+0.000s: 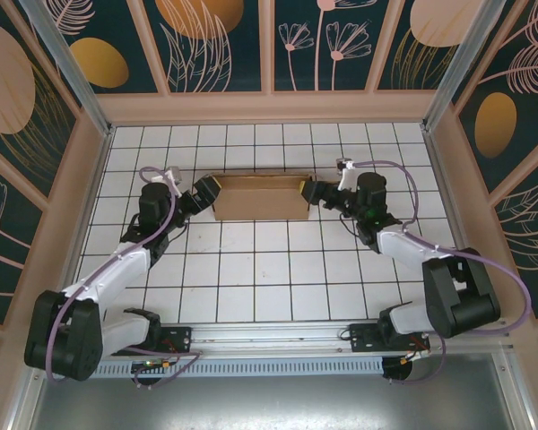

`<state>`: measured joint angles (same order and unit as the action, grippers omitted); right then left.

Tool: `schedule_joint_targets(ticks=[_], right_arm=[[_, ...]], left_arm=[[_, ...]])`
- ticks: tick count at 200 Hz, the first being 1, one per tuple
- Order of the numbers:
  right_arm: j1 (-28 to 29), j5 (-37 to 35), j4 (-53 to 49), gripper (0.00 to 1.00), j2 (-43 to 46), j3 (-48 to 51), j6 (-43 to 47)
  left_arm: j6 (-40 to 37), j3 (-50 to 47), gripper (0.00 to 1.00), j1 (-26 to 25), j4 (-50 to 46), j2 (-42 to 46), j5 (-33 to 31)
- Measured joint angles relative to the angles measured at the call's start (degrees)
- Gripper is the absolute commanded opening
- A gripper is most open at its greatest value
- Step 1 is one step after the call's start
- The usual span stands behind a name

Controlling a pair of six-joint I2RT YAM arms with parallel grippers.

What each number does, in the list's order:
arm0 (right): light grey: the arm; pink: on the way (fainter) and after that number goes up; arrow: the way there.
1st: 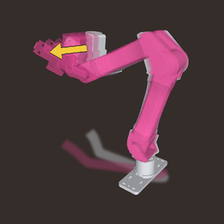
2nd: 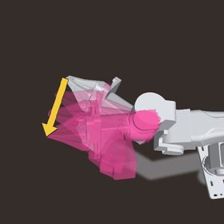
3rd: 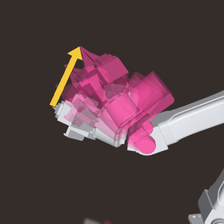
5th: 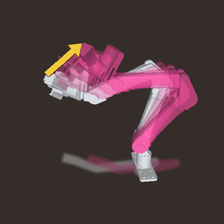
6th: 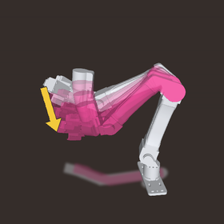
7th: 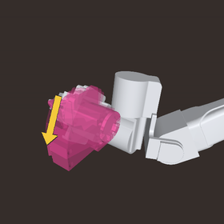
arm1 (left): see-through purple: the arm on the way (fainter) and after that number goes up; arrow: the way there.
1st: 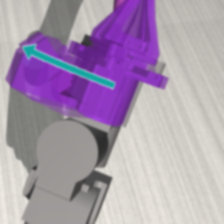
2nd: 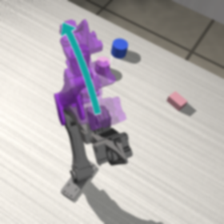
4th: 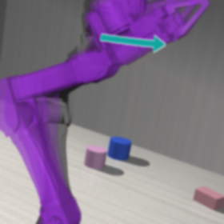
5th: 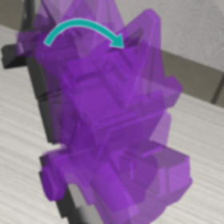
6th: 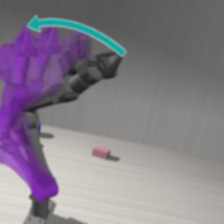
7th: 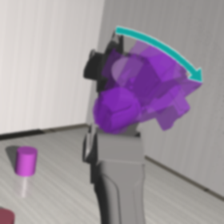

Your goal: Fold the paper box

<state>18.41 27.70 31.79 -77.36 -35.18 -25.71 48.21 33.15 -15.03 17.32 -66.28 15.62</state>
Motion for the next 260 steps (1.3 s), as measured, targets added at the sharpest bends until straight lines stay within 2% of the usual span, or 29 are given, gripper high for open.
schedule_joint_targets(ticks=[38, 67, 83, 100, 117, 126, 147, 168, 193, 222, 260], right_arm=[[-0.1, -4.5, -7.1, 0.79, 13.4, 0.7, 2.9], [-0.1, -5.6, -11.6, 0.76, 22.2, -1.1, 8.9], [-0.1, -5.4, -13.6, 0.76, 23.0, -3.3, 14.0], [-0.1, -5.0, -15.6, 0.83, 22.4, -6.1, 18.9], [-0.1, -4.0, -16.7, 0.80, 20.5, -9.3, 23.0], [-0.1, -3.4, -16.7, 0.79, 19.3, -10.8, 24.9], [0.2, -1.6, -18.0, 0.74, 16.4, -14.1, 28.6], [2.1, -1.5, -18.7, 0.73, 16.3, -14.8, 31.3], [5.3, -2.8, -18.3, 0.71, 21.1, -11.6, 33.2], [6.7, -5.0, -19.0, 0.71, 25.9, -9.7, 33.5], [8.0, -7.3, -20.7, 0.71, 29.8, -7.0, 35.3]], left_arm=[[-9.3, 5.6, 0.98, 0.0, -12.9, 9.1, -7.8], [-18.3, 11.6, 0.99, 0.0, -16.9, 14.1, -16.2], [-25.1, 12.5, 0.99, 0.0, -16.9, 16.2, -17.2], [-30.3, 13.2, 0.99, -0.1, -16.9, 16.1, -17.9], [-36.1, 13.9, 0.98, -0.1, -16.4, 14.1, -17.4], [-39.1, 13.9, 0.95, -0.1, -16.0, 12.9, -17.1], [-47.4, 11.1, 0.98, -0.1, -10.6, 12.0, -14.8], [-56.0, 7.0, 0.90, 0.2, -6.5, 12.2, -10.0], [-65.1, 4.8, 0.85, 2.9, -4.0, 10.1, -1.9], [-70.8, 3.0, 0.80, 8.2, -1.2, 5.6, 5.4], [-75.5, 4.0, 0.71, 11.3, -1.5, -2.9, 12.8]])
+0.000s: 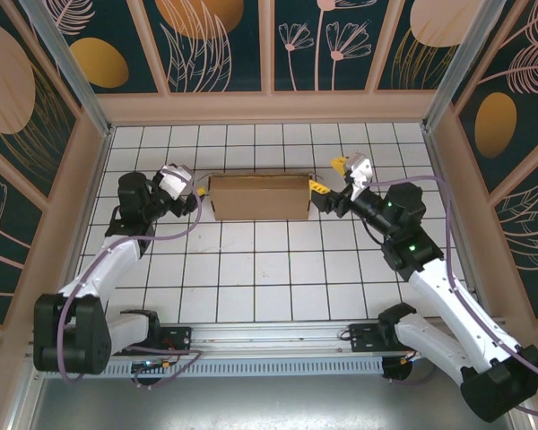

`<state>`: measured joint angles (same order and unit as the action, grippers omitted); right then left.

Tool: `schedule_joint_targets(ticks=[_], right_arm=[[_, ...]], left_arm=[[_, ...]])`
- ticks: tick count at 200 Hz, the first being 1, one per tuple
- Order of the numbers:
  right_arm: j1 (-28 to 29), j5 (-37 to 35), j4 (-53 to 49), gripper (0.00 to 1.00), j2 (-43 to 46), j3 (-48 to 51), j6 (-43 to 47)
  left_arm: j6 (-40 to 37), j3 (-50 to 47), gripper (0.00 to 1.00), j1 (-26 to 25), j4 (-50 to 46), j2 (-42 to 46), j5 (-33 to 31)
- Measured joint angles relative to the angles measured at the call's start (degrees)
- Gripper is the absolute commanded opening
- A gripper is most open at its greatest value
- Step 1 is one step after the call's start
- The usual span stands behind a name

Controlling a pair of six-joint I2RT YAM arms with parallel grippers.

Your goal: Fold the paper box

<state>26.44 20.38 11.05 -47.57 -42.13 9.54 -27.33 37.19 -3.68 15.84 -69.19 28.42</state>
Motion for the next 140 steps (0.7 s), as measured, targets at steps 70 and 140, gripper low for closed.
schedule_joint_targets(ticks=[70, 140], right_arm=[[2.1, -4.2, -1.4, 0.67, 0.2, 2.7, 2.2], [0.9, -6.4, -2.5, 0.66, -6.1, 0.0, 2.6]], left_arm=[[-3.2, 4.7, 0.52, 1.2, -1.1, -5.1, 6.7], [-5.7, 10.2, 0.29, 1.2, -3.0, -12.4, 9.8]])
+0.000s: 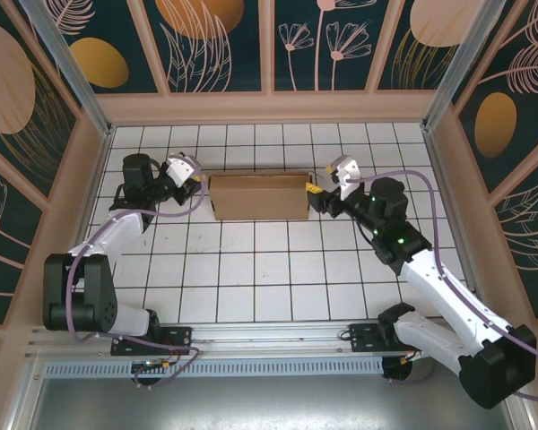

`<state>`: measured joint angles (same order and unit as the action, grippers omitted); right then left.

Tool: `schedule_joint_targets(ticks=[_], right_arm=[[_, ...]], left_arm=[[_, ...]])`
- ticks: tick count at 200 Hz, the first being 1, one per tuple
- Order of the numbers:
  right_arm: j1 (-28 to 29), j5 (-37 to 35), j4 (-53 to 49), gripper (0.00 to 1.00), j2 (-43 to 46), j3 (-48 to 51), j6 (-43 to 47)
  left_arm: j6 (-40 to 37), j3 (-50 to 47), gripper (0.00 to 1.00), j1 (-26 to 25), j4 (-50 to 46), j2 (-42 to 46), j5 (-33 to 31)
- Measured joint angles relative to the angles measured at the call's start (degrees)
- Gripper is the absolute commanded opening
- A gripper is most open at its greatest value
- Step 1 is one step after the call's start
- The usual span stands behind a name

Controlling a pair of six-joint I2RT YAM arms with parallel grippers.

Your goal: Fold the paper box

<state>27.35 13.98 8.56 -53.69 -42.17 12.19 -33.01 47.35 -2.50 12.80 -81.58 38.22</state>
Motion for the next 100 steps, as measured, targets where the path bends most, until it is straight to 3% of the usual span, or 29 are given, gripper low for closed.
schedule_joint_targets(ticks=[36, 100], right_arm=[[-2.3, -0.5, -0.2, 0.62, -3.4, -3.0, 0.9], [-9.2, 1.8, 2.7, 0.39, -12.4, -5.1, 6.5]], left_arm=[[0.0, 0.1, 0.19, 0.0, -0.4, -0.1, 0.9], [-0.4, 0.1, 0.02, 0.0, -0.6, -0.1, 1.8]])
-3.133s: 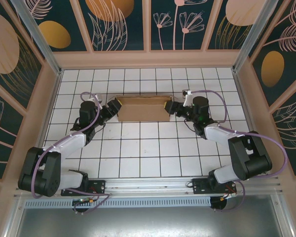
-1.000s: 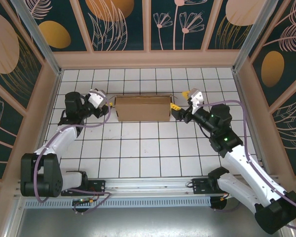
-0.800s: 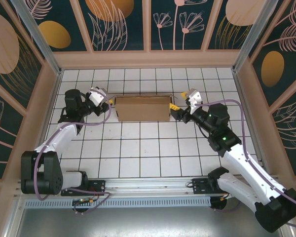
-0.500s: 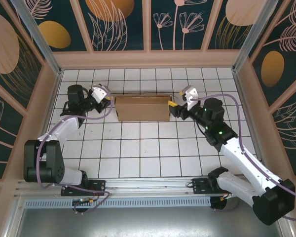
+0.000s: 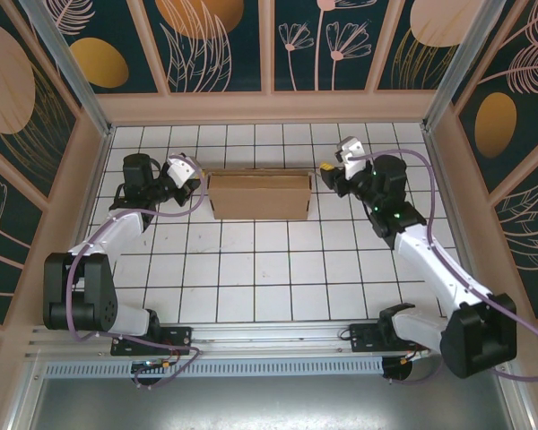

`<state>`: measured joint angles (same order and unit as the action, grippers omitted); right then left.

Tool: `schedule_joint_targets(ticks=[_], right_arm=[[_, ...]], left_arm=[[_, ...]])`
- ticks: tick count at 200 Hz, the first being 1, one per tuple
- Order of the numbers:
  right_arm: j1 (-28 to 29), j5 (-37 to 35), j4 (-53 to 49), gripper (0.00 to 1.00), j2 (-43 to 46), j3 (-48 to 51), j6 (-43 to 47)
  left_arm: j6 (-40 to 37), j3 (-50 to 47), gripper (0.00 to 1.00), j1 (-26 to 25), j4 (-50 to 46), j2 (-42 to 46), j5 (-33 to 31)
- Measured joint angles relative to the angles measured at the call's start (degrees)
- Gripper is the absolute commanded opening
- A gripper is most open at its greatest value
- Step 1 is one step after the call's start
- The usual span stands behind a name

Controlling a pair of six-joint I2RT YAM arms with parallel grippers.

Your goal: Fold the paper box

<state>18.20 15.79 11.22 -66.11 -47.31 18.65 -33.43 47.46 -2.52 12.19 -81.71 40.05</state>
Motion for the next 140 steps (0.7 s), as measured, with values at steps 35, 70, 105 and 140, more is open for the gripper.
schedule_joint_targets(ticks=[35, 70, 105, 140], right_arm=[[-5.7, 10.1, 3.6, 0.49, -5.2, -0.2, 8.0], [-8.5, 19.9, 2.5, 0.51, -7.6, -0.3, 18.7], [-8.2, 23.8, -0.3, 0.48, -11.6, -1.1, 24.3], [-7.3, 23.1, -0.6, 0.43, -14.6, -1.6, 24.7]], left_arm=[[0.0, 0.0, 0.00, 0.0, 0.0, 0.0, 0.0], [0.0, -0.1, 0.00, 0.0, 0.0, 0.2, 0.0], [0.3, -0.6, 0.00, 0.0, 0.5, 0.5, 0.0], [0.5, -0.6, 0.00, 0.0, 0.5, 0.6, 0.0]])
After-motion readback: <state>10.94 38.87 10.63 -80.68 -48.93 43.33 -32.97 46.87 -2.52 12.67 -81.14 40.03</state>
